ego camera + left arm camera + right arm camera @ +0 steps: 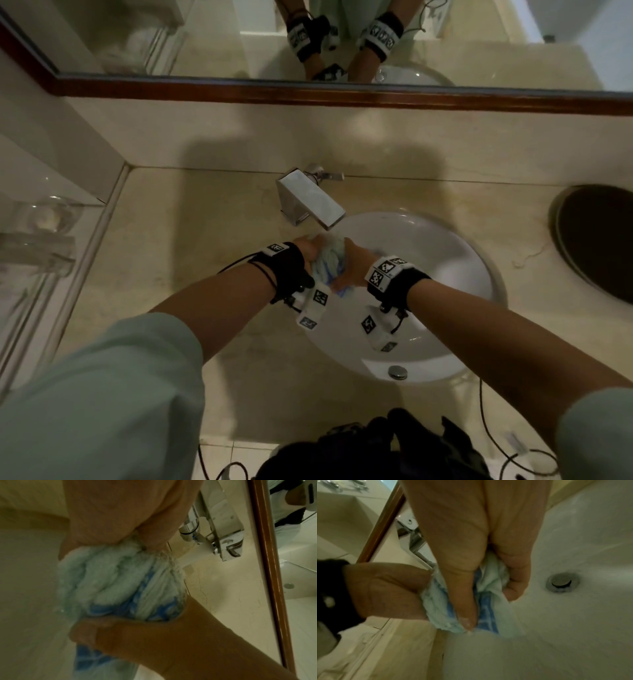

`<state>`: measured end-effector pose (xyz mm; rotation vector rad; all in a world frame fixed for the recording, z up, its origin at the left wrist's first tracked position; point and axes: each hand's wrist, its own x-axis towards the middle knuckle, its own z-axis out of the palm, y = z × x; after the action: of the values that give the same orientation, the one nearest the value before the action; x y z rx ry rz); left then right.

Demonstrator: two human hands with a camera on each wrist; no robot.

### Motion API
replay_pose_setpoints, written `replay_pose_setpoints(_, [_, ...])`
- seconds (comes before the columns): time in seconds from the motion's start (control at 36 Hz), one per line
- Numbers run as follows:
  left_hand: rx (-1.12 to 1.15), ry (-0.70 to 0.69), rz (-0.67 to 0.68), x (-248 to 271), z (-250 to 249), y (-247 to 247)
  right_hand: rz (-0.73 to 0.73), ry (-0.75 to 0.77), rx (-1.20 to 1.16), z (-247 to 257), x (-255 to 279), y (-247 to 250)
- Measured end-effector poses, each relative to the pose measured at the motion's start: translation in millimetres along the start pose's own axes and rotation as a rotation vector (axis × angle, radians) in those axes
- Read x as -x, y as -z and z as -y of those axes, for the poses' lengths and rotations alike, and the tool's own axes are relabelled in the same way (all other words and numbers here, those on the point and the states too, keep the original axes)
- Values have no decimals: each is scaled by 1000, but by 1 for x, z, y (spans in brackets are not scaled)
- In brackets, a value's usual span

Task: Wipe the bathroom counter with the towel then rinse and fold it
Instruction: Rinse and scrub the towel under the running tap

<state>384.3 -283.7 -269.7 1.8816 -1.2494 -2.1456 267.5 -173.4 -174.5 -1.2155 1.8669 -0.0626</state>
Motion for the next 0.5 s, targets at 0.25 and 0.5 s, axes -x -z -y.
replay_pose_setpoints(0.25, [48, 15, 20, 53, -31, -23, -91, 7, 86, -6, -6, 6])
replay_pose_setpoints(0.5, [177, 50, 225, 89, -46, -30, -31, -137, -145, -31, -10, 16])
